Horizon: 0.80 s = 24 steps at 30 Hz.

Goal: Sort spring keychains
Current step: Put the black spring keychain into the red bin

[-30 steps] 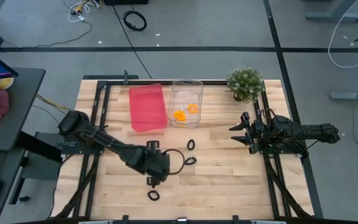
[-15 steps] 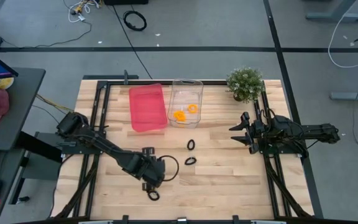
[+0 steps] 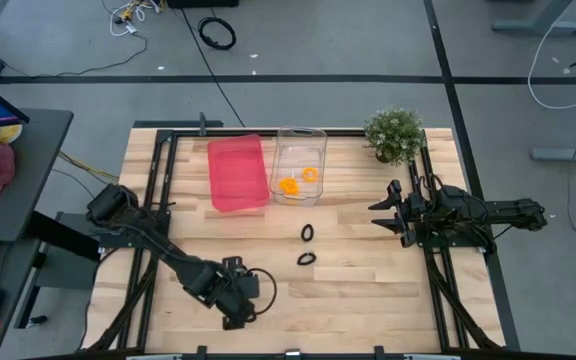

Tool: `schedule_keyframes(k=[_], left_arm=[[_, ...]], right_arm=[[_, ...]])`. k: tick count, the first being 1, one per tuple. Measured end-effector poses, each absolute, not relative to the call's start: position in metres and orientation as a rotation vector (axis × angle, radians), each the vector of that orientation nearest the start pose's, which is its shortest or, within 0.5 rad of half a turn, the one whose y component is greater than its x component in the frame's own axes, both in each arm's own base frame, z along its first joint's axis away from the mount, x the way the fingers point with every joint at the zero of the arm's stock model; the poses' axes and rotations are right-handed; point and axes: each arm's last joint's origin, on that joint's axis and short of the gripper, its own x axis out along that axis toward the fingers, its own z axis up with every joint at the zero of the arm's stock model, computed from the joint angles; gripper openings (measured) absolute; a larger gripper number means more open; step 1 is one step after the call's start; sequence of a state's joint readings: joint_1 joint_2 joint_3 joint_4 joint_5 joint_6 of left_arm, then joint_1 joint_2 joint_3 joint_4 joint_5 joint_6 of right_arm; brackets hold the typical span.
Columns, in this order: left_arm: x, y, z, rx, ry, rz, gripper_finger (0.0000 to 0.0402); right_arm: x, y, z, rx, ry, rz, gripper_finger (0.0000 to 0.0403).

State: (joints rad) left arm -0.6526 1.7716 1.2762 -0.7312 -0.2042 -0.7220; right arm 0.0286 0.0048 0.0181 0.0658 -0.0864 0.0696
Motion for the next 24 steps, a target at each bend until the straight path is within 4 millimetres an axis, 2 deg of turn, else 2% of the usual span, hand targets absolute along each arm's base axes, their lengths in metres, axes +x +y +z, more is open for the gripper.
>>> schedule_keyframes(k=[6,9,24], left_arm=[[0.282,-0.23,0.195,-0.138,1.14,-0.037,0.019],[0.281,-0.235,0.182,-0.121,1.195,-0.048,0.019],[0.307,-0.217,0.137,-0.129,1.336,-0.022,0.019]], right_arm=[[0.096,0.005,0.176,0.067,-0.076,0.118,0.018],[0.096,0.005,0.176,0.067,-0.074,0.118,0.018],[0.096,0.005,0.176,0.067,-0.075,0.118,0.018]])
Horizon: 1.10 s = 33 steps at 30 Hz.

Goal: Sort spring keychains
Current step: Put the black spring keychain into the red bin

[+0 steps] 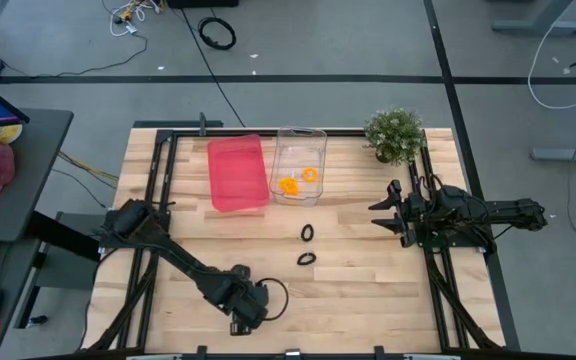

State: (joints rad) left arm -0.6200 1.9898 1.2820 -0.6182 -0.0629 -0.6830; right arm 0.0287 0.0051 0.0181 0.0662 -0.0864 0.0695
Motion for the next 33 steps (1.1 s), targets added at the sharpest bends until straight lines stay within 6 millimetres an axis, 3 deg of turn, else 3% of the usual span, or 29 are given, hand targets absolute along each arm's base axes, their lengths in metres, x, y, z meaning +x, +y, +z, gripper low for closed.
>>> schedule_keyframes(k=[6,9,18,24,28,33], left_arm=[[0.309,-0.214,0.13,-0.111,1.371,-0.038,0.0186],[0.309,-0.213,0.13,-0.078,1.37,-0.048,0.0164],[0.313,-0.203,0.129,-0.066,1.392,-0.071,0.0017],[0.317,-0.204,0.135,-0.009,1.374,-0.066,0.0023],[0.322,-0.209,0.148,0.154,1.296,0.059,0.0012],[0.329,-0.209,0.18,0.307,1.171,0.233,0.0011]], right_arm=[[0.096,0.005,0.176,0.067,-0.075,0.118,0.018],[0.096,0.005,0.176,0.067,-0.075,0.118,0.018],[0.096,0.005,0.176,0.067,-0.075,0.118,0.018],[0.096,0.005,0.176,0.067,-0.075,0.118,0.018],[0.096,0.005,0.176,0.067,-0.075,0.118,0.018],[0.096,0.005,0.176,0.067,-0.075,0.117,0.018]])
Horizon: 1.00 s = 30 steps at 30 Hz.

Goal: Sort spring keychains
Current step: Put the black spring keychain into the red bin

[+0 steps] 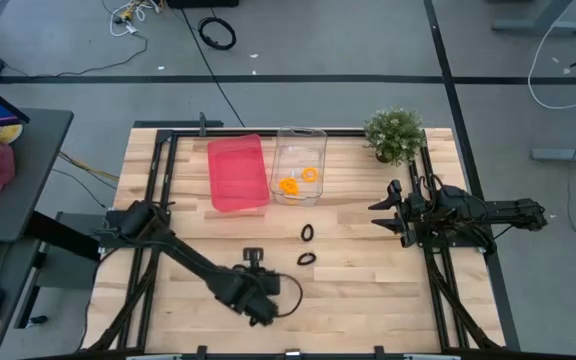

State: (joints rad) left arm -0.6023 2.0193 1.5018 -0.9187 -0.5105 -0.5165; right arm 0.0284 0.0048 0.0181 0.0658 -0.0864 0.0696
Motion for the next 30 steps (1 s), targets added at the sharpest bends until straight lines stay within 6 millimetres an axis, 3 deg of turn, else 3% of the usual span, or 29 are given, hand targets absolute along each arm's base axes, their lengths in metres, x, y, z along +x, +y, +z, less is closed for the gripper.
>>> schedule_keyframes(k=[6,15,26,30], left_arm=[[0.327,-0.201,0.207,0.44,1.105,0.436,0.0016],[0.314,-0.159,0.225,0.596,1.151,0.786,0.0015],[0.332,-0.106,0.236,0.6,1.125,0.923,0.0015],[0.332,-0.09,0.231,0.602,1.146,0.971,0.0015]], right_arm=[[0.096,0.005,0.176,0.067,-0.075,0.118,0.018],[0.096,0.005,0.176,0.067,-0.075,0.118,0.018],[0.096,0.005,0.176,0.067,-0.074,0.118,0.018],[0.096,0.005,0.176,0.067,-0.074,0.117,0.018]])
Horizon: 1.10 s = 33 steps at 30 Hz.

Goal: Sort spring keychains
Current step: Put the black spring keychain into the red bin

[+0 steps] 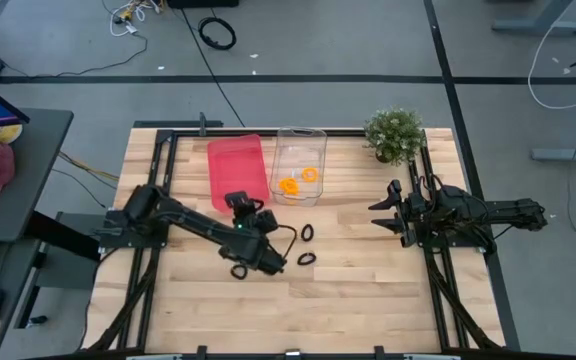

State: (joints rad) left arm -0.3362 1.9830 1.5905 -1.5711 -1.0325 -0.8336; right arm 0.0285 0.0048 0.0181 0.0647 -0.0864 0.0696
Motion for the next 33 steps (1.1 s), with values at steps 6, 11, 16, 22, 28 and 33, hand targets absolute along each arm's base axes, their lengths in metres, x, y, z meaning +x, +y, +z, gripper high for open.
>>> schedule_keyframes(k=[6,11,16,22,28,33], left_arm=[[0.302,-0.049,0.211,0.582,1.176,1.125,0.0015],[0.264,-0.026,0.208,0.473,1.162,1.235,0.0018],[0.245,-0.017,0.21,0.323,1.023,1.248,0.0016],[0.239,-0.015,0.207,0.214,0.947,1.142,0.0017],[0.232,-0.005,0.202,0.106,0.9,1.083,0.0016],[0.228,0.007,0.193,0.023,0.826,1.028,0.0016]], right_arm=[[0.096,0.005,0.176,0.067,-0.075,0.117,0.018],[0.096,0.005,0.176,0.067,-0.074,0.117,0.018],[0.096,0.005,0.175,0.067,-0.072,0.118,0.018],[0.096,0.005,0.176,0.067,-0.074,0.117,0.018],[0.096,0.005,0.176,0.067,-0.074,0.117,0.018],[0.096,0.005,0.176,0.067,-0.075,0.118,0.018]])
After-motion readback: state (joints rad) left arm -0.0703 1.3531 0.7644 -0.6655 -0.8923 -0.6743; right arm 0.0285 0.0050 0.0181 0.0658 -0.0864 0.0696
